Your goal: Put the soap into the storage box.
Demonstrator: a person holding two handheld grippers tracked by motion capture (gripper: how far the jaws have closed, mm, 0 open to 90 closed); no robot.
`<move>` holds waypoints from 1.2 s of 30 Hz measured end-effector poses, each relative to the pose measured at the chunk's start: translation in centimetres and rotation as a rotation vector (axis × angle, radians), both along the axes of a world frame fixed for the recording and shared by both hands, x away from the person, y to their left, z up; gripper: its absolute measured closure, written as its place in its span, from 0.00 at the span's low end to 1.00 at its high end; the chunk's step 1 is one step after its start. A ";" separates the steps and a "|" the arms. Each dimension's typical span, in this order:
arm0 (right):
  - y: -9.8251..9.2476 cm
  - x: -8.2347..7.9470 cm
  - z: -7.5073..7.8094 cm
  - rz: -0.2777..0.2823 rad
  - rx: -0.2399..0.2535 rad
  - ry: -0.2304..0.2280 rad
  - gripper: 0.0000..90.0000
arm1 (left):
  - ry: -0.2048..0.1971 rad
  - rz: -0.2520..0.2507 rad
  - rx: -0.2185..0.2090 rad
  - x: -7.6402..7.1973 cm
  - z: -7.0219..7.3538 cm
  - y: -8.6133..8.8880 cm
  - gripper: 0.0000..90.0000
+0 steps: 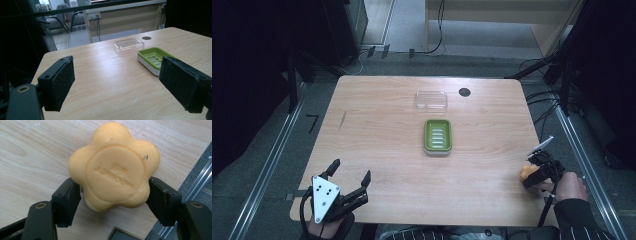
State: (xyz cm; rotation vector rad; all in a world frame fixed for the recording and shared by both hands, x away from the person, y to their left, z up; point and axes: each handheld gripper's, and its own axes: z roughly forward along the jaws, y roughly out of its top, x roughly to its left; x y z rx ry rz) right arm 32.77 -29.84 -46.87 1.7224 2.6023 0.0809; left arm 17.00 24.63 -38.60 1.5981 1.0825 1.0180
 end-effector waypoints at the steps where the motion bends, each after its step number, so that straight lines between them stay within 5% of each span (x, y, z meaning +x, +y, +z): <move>1: 0.0 0.0 -0.1 0.003 0.003 0.000 0.39 | -0.001 0.001 0.000 0.0 0.0 0.0 0.15; 20: 0.1 -0.2 -0.1 -0.015 -0.002 -0.014 0.44 | -0.002 0.002 -0.002 0.0 0.0 0.0 0.15; 36: 1.2 -0.5 1.1 0.026 0.001 -0.067 0.44 | -0.002 0.003 -0.007 0.0 0.0 0.1 0.15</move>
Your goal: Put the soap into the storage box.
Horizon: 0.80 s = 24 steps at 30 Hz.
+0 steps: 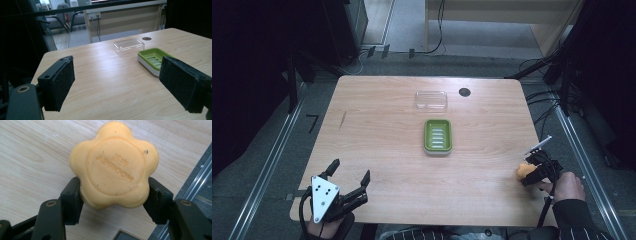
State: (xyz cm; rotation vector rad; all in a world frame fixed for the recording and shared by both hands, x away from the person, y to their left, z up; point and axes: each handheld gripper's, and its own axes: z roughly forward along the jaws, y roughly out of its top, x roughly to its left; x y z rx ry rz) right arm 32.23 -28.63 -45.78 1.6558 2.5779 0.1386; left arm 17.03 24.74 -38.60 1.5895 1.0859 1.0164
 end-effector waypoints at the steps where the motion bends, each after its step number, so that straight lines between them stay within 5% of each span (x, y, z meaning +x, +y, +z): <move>1: 0.1 0.0 0.1 0.005 0.003 -0.005 0.45 | 0.000 0.001 0.000 0.0 0.0 0.0 0.15; 24: 2.8 0.6 1.2 0.075 0.031 -0.040 0.45 | 0.006 0.002 0.001 0.0 0.0 0.0 0.15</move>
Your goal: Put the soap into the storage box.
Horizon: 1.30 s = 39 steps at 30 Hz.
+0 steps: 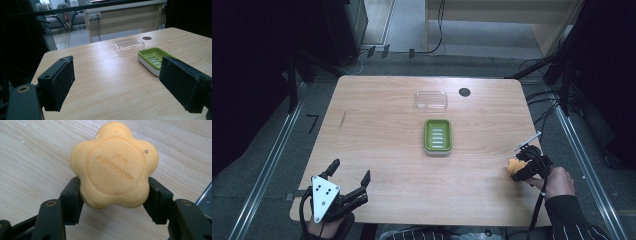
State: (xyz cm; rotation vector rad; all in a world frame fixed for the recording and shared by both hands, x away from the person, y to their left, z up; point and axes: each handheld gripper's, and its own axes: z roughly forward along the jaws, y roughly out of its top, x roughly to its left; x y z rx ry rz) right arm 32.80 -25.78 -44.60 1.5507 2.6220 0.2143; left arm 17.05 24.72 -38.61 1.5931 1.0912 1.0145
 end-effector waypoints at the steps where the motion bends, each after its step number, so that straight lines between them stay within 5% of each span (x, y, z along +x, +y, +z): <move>1: 0.1 0.0 0.1 0.003 -0.003 0.000 0.44 | 0.000 0.000 0.000 0.0 0.0 0.0 0.15; 39: 3.8 2.1 1.7 0.106 -0.005 -0.074 0.45 | 0.000 0.001 -0.004 0.0 0.0 0.0 0.15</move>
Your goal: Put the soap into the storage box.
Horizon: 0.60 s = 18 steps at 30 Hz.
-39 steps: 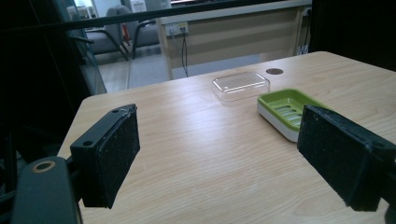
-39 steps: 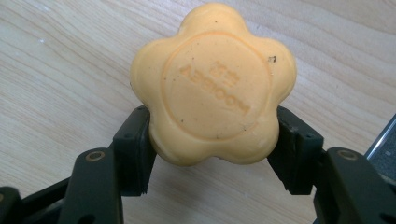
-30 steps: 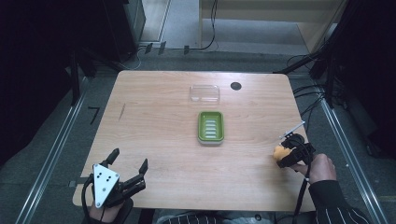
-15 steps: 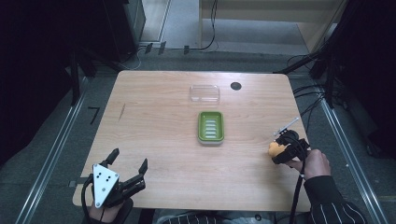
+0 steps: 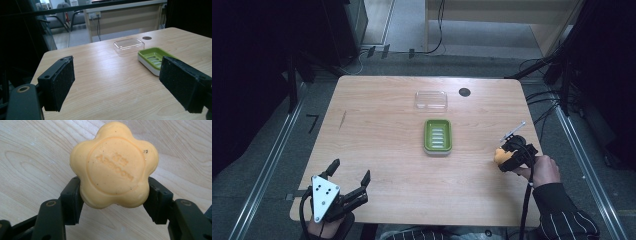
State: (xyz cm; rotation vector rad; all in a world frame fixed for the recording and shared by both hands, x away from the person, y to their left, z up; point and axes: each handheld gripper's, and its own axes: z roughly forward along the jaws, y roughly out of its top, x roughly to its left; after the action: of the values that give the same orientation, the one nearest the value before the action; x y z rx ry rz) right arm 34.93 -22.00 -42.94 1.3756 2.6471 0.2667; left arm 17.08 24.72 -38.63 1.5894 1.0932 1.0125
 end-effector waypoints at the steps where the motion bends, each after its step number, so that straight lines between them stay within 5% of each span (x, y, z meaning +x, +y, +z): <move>1: 0.1 0.1 0.0 0.005 -0.003 0.000 0.45 | 0.000 0.000 -0.001 0.0 0.0 0.0 0.15; 18: 1.4 1.3 1.0 0.042 0.007 -0.026 0.45 | 0.005 -0.001 0.004 0.2 0.0 -0.1 0.15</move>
State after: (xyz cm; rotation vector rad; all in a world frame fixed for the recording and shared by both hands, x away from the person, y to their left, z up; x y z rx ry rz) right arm 36.19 -20.55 -41.98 1.3113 2.6586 0.2961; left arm 17.25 24.63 -38.66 1.5964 1.0950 1.0110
